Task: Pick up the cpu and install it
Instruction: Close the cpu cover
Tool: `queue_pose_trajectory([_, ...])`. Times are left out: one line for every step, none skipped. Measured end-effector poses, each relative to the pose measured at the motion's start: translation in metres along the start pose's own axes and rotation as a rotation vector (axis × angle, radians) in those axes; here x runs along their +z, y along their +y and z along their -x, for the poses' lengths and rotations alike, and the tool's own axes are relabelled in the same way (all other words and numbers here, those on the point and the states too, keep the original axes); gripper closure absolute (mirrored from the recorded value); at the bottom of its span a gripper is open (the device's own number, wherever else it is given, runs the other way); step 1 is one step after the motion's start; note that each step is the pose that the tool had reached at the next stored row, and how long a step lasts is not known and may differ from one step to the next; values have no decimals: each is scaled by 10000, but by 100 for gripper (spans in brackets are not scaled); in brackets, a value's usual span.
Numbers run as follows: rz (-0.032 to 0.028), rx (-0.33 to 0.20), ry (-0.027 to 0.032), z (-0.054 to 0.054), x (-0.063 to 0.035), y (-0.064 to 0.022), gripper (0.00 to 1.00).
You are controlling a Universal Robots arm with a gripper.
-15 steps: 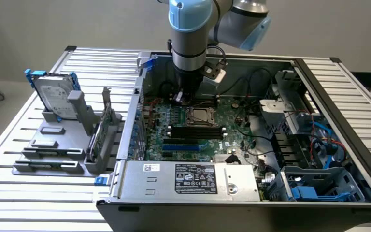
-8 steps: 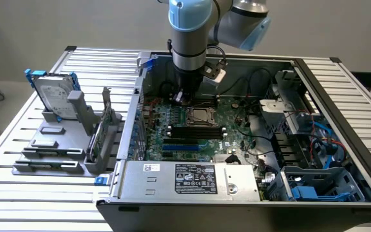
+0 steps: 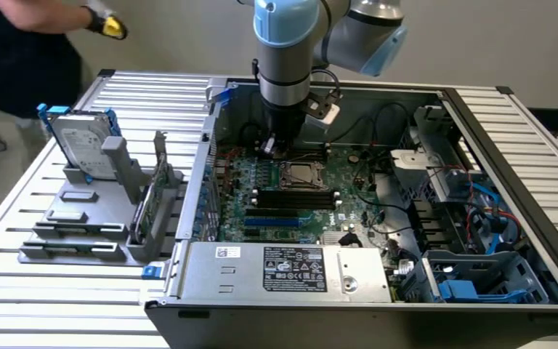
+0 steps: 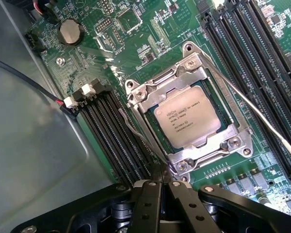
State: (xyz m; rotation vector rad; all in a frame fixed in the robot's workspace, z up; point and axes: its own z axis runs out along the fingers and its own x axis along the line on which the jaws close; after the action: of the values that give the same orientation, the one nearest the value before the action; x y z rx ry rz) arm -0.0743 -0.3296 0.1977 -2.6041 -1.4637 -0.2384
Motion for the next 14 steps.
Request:
queue_pose_trajectory([1, 3, 1, -1, 1, 1, 89])
queue_pose_trajectory([2, 5, 1, -3, 1, 2, 89])
queue_pose_trajectory([2, 7, 2, -5, 1, 3, 89])
queue_pose_trajectory([2, 11, 2, -6, 2, 4, 89])
queue_pose_trajectory([3, 14, 3, -8, 2, 6, 89])
queue_pose_trajectory([4, 18, 3, -9, 2, 8, 89])
queue_pose_trajectory([5, 20, 4, -11, 2, 10, 89])
queue_pose_trajectory([5, 23, 4, -13, 3, 12, 89])
queue_pose_trajectory([6, 27, 4, -14, 3, 14, 89])
queue_pose_trajectory([7, 30, 4, -16, 3, 17, 89])
queue_pose_trajectory([7, 34, 4, -18, 4, 19, 89])
queue_pose_trajectory([8, 37, 5, -19, 4, 22, 89])
queue_pose_trajectory([9, 40, 5, -21, 4, 25, 89])
queue_pose_trajectory([9, 43, 5, -23, 4, 27, 89])
